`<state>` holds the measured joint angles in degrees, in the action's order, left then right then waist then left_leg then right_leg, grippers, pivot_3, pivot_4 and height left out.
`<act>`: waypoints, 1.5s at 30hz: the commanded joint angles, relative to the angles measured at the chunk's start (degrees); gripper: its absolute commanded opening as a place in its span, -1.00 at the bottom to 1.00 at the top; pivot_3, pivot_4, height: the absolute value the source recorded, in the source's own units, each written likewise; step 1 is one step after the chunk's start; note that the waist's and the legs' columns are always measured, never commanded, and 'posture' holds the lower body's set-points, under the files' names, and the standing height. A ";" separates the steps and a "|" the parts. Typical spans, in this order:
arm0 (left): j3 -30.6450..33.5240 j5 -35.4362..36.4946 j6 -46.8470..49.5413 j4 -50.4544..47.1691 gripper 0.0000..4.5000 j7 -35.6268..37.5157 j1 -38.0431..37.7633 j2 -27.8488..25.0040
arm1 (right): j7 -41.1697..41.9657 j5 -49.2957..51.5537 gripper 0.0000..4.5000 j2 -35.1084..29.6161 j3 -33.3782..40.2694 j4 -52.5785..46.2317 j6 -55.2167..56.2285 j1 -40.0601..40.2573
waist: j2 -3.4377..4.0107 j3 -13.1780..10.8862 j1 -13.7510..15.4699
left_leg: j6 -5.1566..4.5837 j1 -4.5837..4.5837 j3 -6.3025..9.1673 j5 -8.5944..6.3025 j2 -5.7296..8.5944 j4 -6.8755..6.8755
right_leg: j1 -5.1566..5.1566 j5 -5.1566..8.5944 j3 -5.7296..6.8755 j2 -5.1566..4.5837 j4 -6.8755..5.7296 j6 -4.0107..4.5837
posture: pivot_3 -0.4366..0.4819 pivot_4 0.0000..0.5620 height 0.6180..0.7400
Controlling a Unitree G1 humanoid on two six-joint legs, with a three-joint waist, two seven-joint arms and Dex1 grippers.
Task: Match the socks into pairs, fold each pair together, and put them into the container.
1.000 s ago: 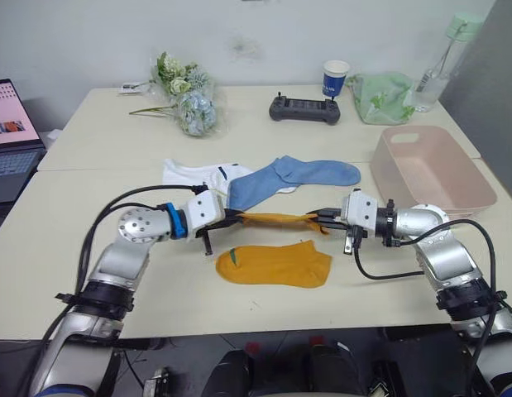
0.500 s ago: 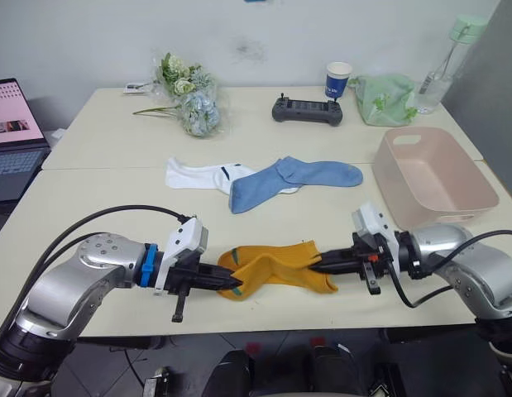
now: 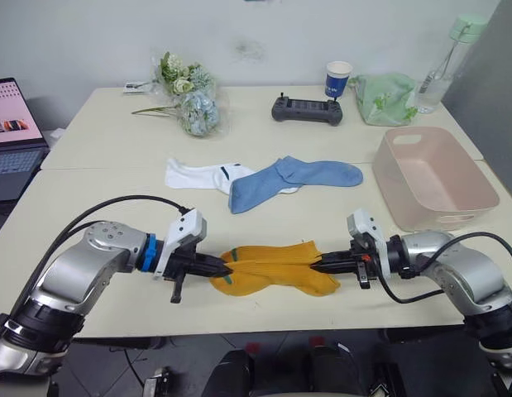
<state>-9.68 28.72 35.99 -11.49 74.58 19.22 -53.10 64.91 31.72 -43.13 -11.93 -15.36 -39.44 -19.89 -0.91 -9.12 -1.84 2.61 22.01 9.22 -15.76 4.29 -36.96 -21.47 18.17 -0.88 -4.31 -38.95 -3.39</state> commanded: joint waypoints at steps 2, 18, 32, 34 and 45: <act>0.56 1.52 0.33 -4.31 -0.96 2.67 -1.22 -1.23 | 1.62 5.13 -1.00 -2.70 2.99 -6.47 -4.38 -0.09 | 0.00 0.00 0.00 | 0.00 0.02 0.00 0.00 -0.01 0.00 | -0.02 0.00 0.00 -0.01 0.00 0.00 | -0.05 -0.47 1.00; -1.75 -3.94 -3.01 2.06 -0.96 2.60 1.04 0.32 | -1.72 4.13 -1.00 -1.66 0.30 -5.11 -5.97 -1.93 | 0.00 0.00 0.09 | -0.20 -0.05 0.02 -0.11 -0.01 -0.02 | 0.07 0.00 0.04 0.00 -0.02 0.00 | -0.05 -0.47 1.00; -6.75 -14.56 -10.63 16.88 -0.96 3.34 12.44 7.19 | 0.34 -12.24 -1.00 4.77 -4.54 13.15 11.43 -10.60 | -0.01 0.00 -0.13 | 0.02 0.04 0.01 0.02 0.01 -0.03 | -0.08 0.00 0.03 0.01 -0.05 0.00 | -0.05 -0.47 1.00; -7.10 -15.39 -11.19 17.83 -0.96 3.49 12.98 7.55 | 0.93 -12.92 -1.00 4.88 -4.79 13.33 11.31 -10.38 | -0.01 0.00 -0.13 | 0.02 0.04 0.02 0.02 0.01 -0.03 | -0.09 0.00 0.03 0.01 -0.07 0.00 | -0.05 -0.47 1.00; -8.96 -20.24 -15.10 22.20 -0.96 2.72 15.94 11.75 | 1.13 -14.60 -1.00 5.68 -4.28 13.22 10.11 -9.53 | -0.01 0.00 -0.13 | 0.03 0.04 0.01 0.02 0.02 -0.06 | -0.08 0.00 0.03 0.01 -0.08 0.00 | -0.05 -0.47 1.00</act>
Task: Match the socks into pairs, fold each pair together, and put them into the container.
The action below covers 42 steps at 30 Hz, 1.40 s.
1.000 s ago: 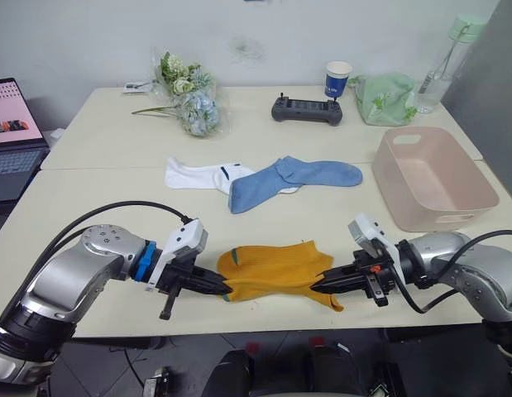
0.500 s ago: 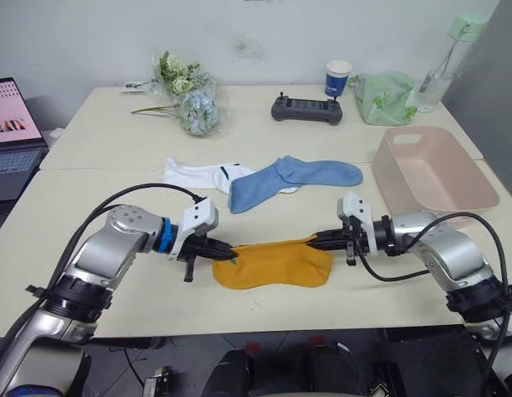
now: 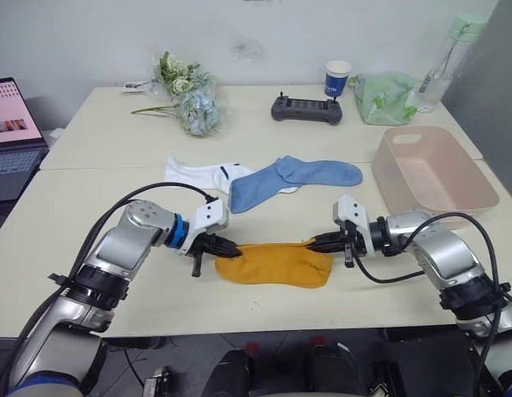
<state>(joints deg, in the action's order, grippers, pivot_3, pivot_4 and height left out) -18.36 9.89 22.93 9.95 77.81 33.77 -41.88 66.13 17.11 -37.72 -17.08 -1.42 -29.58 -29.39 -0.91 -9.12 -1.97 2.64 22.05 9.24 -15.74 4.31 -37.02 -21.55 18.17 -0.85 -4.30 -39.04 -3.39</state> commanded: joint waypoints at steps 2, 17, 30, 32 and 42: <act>-0.04 -1.97 -2.88 1.58 -0.89 -0.39 1.76 0.99 | -0.59 -0.57 -1.00 0.56 1.02 -0.08 0.66 -0.17 | 0.00 0.00 -0.03 | 0.00 0.00 0.00 0.00 0.00 0.00 | -0.01 0.00 0.00 0.00 0.00 0.00 | -0.05 -0.47 1.00; 14.46 5.09 0.53 -8.36 0.84 -9.70 -4.93 0.69 | -2.80 5.22 0.43 -4.11 12.13 -9.06 -3.84 4.52 | 0.00 0.00 -0.04 | 0.00 0.01 0.02 0.00 -0.02 0.02 | -0.03 0.00 -0.02 -0.02 0.01 0.00 | -0.05 -0.47 1.00; 9.23 1.56 -10.22 -19.07 -0.17 -18.53 -14.79 8.65 | -9.45 -6.07 -0.67 6.18 0.26 -9.82 11.04 5.58 | -0.01 0.02 0.13 | 0.00 -0.04 -0.01 0.00 0.01 0.00 | 0.05 0.00 -0.03 -0.03 0.02 0.00 | -0.05 -0.47 1.00; 8.45 1.10 -10.91 -18.58 -0.48 -19.42 -15.78 9.51 | -9.74 -9.39 -0.99 6.18 -2.04 -7.93 13.75 5.39 | -0.01 0.02 0.13 | 0.01 -0.06 -0.01 0.00 0.01 0.00 | 0.07 -0.01 -0.03 -0.03 0.02 0.00 | -0.05 -0.47 1.00; 7.39 -5.50 -19.55 -8.77 -0.98 -20.31 -22.01 4.64 | -9.52 -12.15 -1.00 1.11 -0.56 -3.56 16.28 13.06 | 0.00 0.10 0.28 | 0.00 -0.16 0.01 0.00 0.00 0.03 | 0.17 0.00 -0.03 -0.04 0.03 0.00 | -0.05 -0.47 1.00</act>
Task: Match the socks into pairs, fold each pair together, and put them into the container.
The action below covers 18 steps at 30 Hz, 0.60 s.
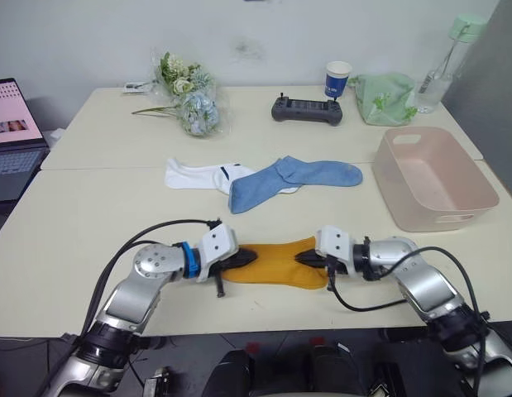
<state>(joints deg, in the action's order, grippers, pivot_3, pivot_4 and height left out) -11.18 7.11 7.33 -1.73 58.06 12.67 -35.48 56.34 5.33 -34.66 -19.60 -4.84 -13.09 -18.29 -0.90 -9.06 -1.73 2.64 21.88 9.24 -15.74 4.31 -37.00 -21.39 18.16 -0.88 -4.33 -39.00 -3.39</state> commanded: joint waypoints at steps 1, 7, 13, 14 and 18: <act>0.47 -2.59 -4.87 3.54 -0.98 -0.39 -1.31 -2.00 | 0.27 0.32 -1.00 -2.43 2.80 -0.73 -0.52 2.60 | -0.02 0.07 0.06 | 0.00 -0.07 -0.01 0.00 0.01 0.00 | 0.07 0.00 -0.01 0.00 0.01 0.00 | -0.05 -0.47 1.00; 3.55 1.63 -6.05 2.59 -0.98 0.67 -2.15 -2.61 | 2.14 6.44 -1.00 -5.04 8.75 -6.32 -2.66 5.98 | 0.03 0.09 -0.02 | -0.01 -0.11 -0.01 -0.01 0.00 0.01 | 0.09 0.00 -0.02 0.00 0.00 0.00 | -0.05 -0.47 1.00; 7.76 9.58 2.46 -4.31 -0.98 1.91 -1.38 -3.22 | 1.43 15.29 -1.00 -4.64 14.16 -12.26 -11.94 6.08 | 0.03 0.06 -0.08 | -0.02 -0.03 0.03 -0.01 -0.04 0.02 | 0.02 0.00 -0.01 0.02 -0.02 0.00 | -0.05 -0.47 1.00; 8.51 10.00 3.58 -5.19 -0.98 1.40 -1.41 -3.48 | 0.84 15.91 -1.00 -5.00 15.12 -12.88 -13.42 6.34 | 0.03 0.06 -0.05 | -0.02 0.00 0.02 -0.01 -0.02 0.02 | 0.02 0.00 -0.01 0.01 0.00 0.00 | -0.05 -0.47 1.00; 11.15 12.22 6.49 -9.04 -1.00 -0.13 -2.47 -3.90 | -1.98 17.20 -0.73 -5.96 17.48 -14.42 -18.81 8.19 | 0.02 0.06 0.06 | -0.01 0.01 0.02 -0.01 -0.01 0.02 | 0.03 0.00 0.00 0.00 0.02 0.00 | -0.05 -0.47 1.00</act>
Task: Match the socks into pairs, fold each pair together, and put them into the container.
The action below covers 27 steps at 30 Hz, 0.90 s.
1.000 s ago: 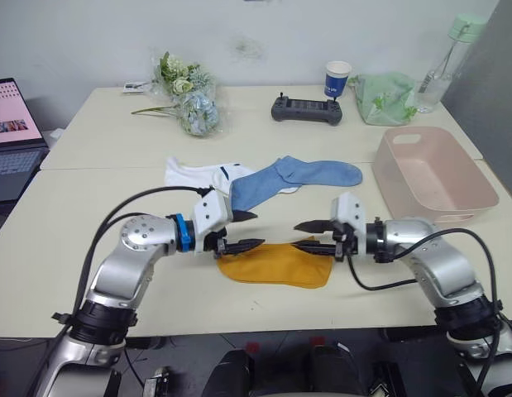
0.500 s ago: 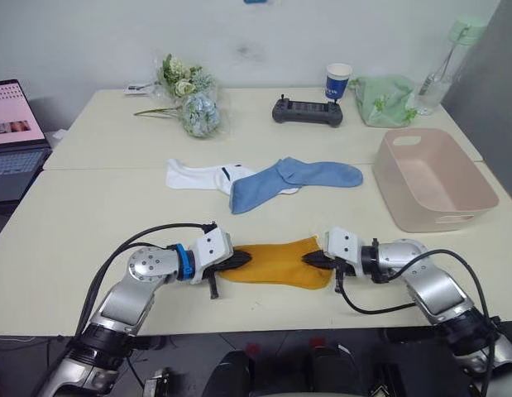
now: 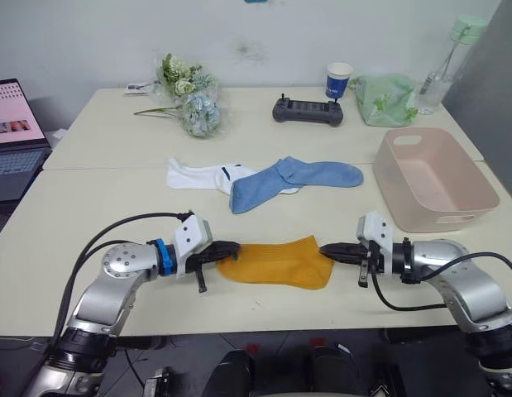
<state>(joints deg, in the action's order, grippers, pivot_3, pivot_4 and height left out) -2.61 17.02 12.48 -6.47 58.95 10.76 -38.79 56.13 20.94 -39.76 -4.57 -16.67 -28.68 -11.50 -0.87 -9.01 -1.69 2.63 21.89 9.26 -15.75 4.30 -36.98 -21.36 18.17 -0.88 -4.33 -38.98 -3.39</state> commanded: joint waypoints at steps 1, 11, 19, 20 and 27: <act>2.97 2.59 1.75 -5.61 -1.00 -1.19 -1.09 -0.77 | -2.58 1.78 -0.58 -0.96 2.63 -3.01 -4.67 2.12 | 0.00 0.00 0.01 | 0.00 0.00 0.00 0.00 0.00 0.00 | 0.00 0.00 0.01 0.00 0.00 0.00 | -0.05 -0.47 1.00; 2.25 2.07 4.16 -12.62 -1.00 -3.06 -4.47 -0.61 | -7.33 -2.79 0.67 0.88 -2.80 -2.67 -6.67 4.32 | 0.01 0.00 -0.03 | -0.01 -0.02 -0.04 -0.01 -0.01 0.02 | -0.01 0.00 -0.04 0.01 -0.01 0.00 | -0.05 -0.47 1.00; 2.16 2.05 4.12 -13.48 -1.00 -3.57 -5.39 -0.93 | -6.18 -5.58 -0.25 -0.27 -6.58 -2.39 -3.75 5.24 | 0.00 0.00 -0.05 | 0.00 -0.03 -0.05 0.00 -0.02 0.03 | 0.00 0.00 -0.03 0.01 0.00 0.00 | -0.05 -0.47 1.00; 2.14 2.35 4.47 -13.71 -1.00 -3.26 -5.49 -1.13 | -6.11 -5.59 -0.41 -0.46 -6.36 -1.91 -3.35 5.28 | 0.00 0.00 -0.03 | -0.01 -0.03 -0.04 0.00 -0.02 0.03 | 0.01 0.00 -0.03 0.01 0.01 0.00 | -0.05 -0.47 1.00; -0.32 4.68 7.75 -15.14 -1.00 -0.78 -2.38 -1.06 | 0.45 -3.88 -0.99 -3.93 -3.07 4.43 0.80 2.94 | -0.01 -0.01 0.10 | -0.01 -0.04 -0.06 -0.01 0.00 0.01 | 0.05 0.00 -0.02 0.01 0.01 0.00 | -0.05 -0.47 1.00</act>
<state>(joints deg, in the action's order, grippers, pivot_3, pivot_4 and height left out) -2.53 19.95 19.34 -19.16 57.34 6.93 -39.82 55.04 17.13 -42.28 -10.01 -14.42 -28.69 -8.05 -0.88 -9.02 -1.58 2.62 21.86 9.19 -15.75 4.32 -36.99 -21.30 18.17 -0.90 -4.33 -38.97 -3.39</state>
